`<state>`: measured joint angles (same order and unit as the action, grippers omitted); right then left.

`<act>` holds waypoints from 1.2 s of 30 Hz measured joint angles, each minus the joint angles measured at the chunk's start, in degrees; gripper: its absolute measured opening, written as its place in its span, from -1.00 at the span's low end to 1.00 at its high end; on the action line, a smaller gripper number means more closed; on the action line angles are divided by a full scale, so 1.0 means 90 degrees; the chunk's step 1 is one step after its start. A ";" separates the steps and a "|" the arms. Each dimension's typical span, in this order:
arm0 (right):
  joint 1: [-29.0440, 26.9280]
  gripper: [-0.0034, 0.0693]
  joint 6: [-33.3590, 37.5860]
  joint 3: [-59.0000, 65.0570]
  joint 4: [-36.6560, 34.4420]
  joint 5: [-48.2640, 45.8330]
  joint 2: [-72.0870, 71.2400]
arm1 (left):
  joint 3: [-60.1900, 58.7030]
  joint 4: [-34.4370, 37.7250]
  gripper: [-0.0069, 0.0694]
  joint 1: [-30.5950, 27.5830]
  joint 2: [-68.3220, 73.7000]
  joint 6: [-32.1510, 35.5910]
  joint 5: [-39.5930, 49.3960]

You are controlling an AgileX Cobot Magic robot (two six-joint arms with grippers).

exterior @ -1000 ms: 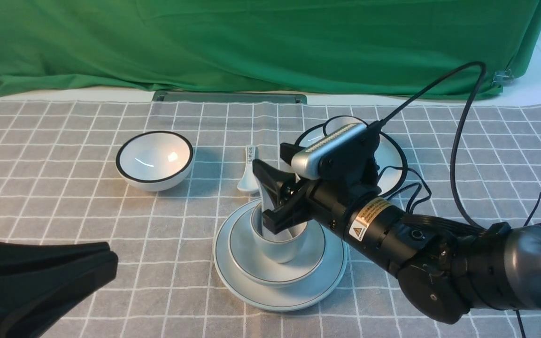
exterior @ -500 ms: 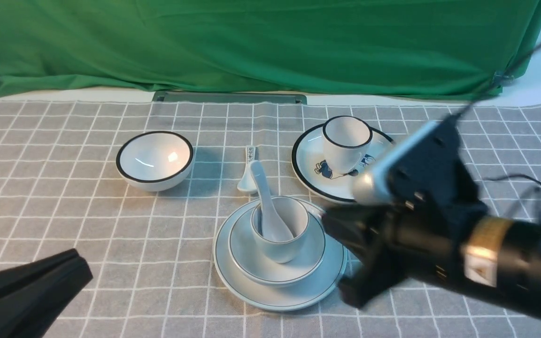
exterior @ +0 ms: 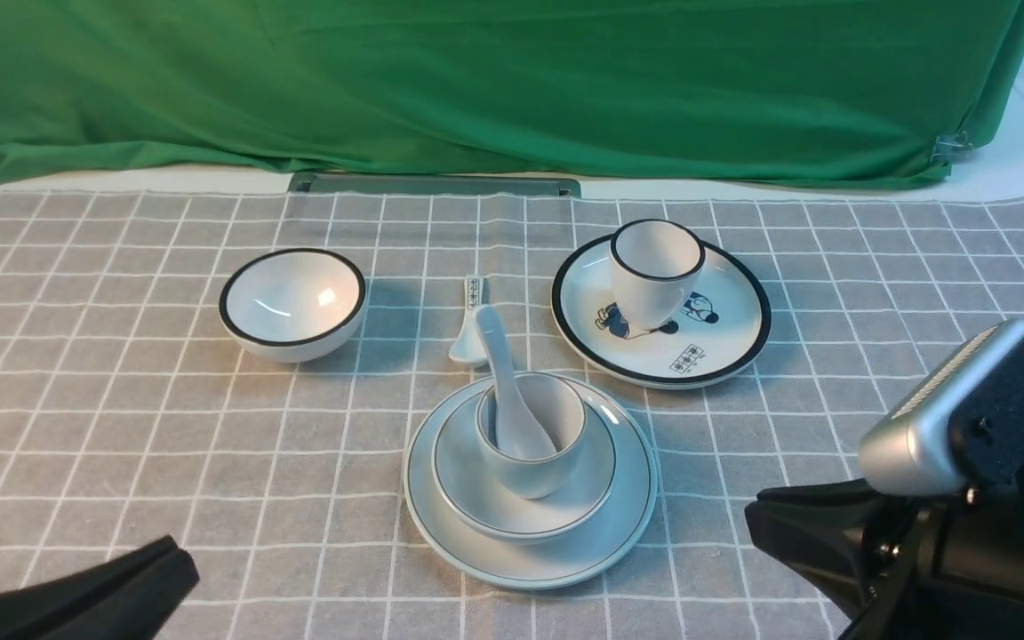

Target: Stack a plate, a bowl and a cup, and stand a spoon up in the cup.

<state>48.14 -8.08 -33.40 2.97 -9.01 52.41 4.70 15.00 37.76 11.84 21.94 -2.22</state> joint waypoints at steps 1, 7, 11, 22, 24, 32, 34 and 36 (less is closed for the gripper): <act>0.0000 -0.67 0.0000 0.0000 0.0000 0.0000 0.0000 | -0.0008 0.0000 -0.79 0.0000 0.0000 0.0000 0.0059; -0.0121 -0.67 -0.0059 0.0039 -0.0006 -0.0097 -0.0156 | -0.0043 0.0000 -0.79 0.0000 0.0000 -0.0001 0.0204; -0.1301 -0.85 0.0050 0.0406 -0.0021 -0.0762 -0.1155 | -0.0050 0.0000 -0.79 0.0000 -0.0005 -0.0001 0.0247; -0.4126 -0.86 0.0836 0.2902 -0.0002 -0.0328 -0.4486 | -0.0050 0.0000 -0.79 0.0000 -0.0005 -0.0001 0.0294; -0.4356 -0.86 0.0830 0.3287 -0.0002 -0.0288 -0.4917 | -0.0050 0.0000 -0.79 0.0000 -0.0005 -0.0001 0.0294; -0.4536 -0.86 0.0818 0.3748 0.0020 -0.0452 -0.5802 | -0.0050 0.0000 -0.79 0.0000 -0.0005 -0.0001 0.0294; -0.4556 -0.86 0.0829 0.3748 0.0029 -0.0474 -0.5811 | -0.0050 0.0000 -0.79 0.0000 -0.0012 -0.0001 0.0300; -0.4557 -0.85 0.0834 0.3748 0.0048 -0.0481 -0.5811 | -0.0050 0.0000 -0.79 0.0000 -0.0012 -0.0001 0.0300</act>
<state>7.12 -0.58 0.33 3.40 -13.35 0.11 4.25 15.00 37.76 11.74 21.93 0.48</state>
